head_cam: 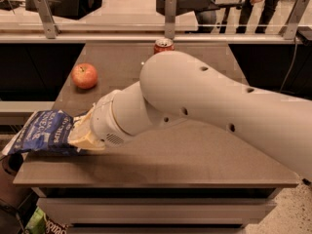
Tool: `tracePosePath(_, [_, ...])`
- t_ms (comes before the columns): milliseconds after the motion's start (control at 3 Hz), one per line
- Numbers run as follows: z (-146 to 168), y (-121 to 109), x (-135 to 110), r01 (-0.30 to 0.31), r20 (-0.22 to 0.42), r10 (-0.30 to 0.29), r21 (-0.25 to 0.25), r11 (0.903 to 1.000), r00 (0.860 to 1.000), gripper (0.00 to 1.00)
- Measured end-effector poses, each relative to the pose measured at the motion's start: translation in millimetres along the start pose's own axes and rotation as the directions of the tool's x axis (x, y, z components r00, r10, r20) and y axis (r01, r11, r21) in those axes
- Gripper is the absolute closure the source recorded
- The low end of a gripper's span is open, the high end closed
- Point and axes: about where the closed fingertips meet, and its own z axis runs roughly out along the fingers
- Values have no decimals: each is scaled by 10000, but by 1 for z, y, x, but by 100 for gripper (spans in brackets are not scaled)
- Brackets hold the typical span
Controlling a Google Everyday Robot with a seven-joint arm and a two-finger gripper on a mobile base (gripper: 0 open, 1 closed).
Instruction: Pick blue chip bag
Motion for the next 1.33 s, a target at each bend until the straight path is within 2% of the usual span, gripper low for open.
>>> tracePosePath(1000, [0,4,-5,132,-13,-132,-4,9999,9999,17])
tracePosePath(1333, [0,5,-8,188,-22,-188,8,9998,9998,0])
